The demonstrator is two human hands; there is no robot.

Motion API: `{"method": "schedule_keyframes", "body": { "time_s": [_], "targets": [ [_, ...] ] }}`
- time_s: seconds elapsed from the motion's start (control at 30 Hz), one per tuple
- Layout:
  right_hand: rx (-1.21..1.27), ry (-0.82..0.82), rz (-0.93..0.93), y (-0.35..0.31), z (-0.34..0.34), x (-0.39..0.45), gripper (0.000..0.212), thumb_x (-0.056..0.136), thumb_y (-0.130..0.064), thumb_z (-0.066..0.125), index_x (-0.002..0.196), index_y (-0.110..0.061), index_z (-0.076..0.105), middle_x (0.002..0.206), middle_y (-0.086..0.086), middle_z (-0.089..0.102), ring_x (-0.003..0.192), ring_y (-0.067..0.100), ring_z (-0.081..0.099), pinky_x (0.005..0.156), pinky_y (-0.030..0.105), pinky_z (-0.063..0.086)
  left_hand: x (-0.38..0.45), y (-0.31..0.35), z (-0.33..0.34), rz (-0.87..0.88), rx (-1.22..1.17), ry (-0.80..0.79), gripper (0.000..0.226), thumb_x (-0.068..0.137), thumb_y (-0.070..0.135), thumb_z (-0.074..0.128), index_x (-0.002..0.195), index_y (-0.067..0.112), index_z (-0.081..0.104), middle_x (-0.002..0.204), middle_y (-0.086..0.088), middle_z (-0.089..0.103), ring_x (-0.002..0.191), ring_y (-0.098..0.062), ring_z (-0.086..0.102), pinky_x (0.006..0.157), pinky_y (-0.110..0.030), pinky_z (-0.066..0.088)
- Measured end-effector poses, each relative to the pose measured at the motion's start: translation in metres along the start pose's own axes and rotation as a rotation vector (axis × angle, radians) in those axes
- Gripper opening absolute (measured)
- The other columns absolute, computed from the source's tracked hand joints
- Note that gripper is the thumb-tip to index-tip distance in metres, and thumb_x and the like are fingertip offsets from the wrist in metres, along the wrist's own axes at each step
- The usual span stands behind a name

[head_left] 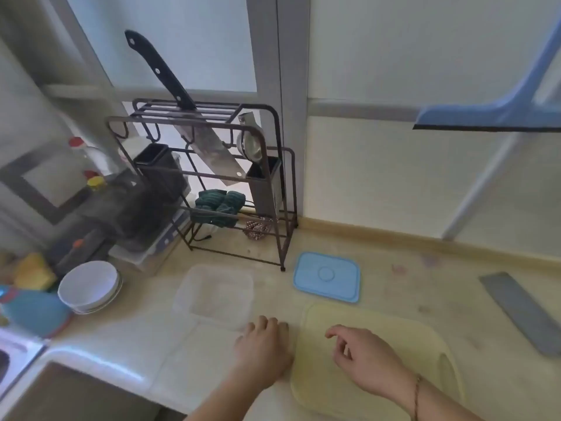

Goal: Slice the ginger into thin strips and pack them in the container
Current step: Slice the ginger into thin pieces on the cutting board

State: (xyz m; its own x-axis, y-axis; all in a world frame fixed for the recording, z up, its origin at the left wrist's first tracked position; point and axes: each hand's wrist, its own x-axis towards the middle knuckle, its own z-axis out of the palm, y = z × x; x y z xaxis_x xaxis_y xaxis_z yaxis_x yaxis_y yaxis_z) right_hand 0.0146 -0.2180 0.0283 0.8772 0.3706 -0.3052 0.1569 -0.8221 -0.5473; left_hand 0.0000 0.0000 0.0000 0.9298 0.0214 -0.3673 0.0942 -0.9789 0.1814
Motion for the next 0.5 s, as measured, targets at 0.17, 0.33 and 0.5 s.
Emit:
{"method": "schedule_keyframes", "body": {
  "time_s": [0.17,0.33,0.5],
  "targets": [
    [0.072,-0.051,0.058,0.011,0.011,-0.004,0.032,0.089,-0.035,0.051,0.12,-0.04,0.055,0.087,-0.022,0.06,0.069,-0.005,0.052,0.074,0.023,0.049,0.002,-0.004,0.013,0.013,0.03,0.074,0.042,0.092,0.046,0.043,0.132,0.034,0.041,0.128,0.008,0.052,0.123,-0.023,0.047,0.093,-0.036,0.043],
    [0.145,0.014,0.099,0.04,0.007,-0.016,0.03,0.088,-0.033,0.054,0.118,-0.036,0.058,0.08,-0.021,0.06,0.066,-0.003,0.053,0.074,0.025,0.05,0.006,0.017,0.017,0.277,-0.058,0.146,0.058,0.07,0.042,0.064,0.125,0.038,0.044,0.107,0.015,0.063,0.101,-0.02,0.06,0.075,-0.032,0.052],
    [0.202,0.157,0.223,0.077,0.004,-0.045,0.029,0.088,-0.031,0.058,0.117,-0.035,0.06,0.079,-0.018,0.06,0.064,0.001,0.056,0.069,0.026,0.05,0.019,0.083,0.034,0.74,0.019,0.131,0.071,0.072,0.043,0.06,0.139,0.025,0.045,0.115,0.007,0.065,0.108,-0.024,0.058,0.084,-0.036,0.051]
  ]
}}
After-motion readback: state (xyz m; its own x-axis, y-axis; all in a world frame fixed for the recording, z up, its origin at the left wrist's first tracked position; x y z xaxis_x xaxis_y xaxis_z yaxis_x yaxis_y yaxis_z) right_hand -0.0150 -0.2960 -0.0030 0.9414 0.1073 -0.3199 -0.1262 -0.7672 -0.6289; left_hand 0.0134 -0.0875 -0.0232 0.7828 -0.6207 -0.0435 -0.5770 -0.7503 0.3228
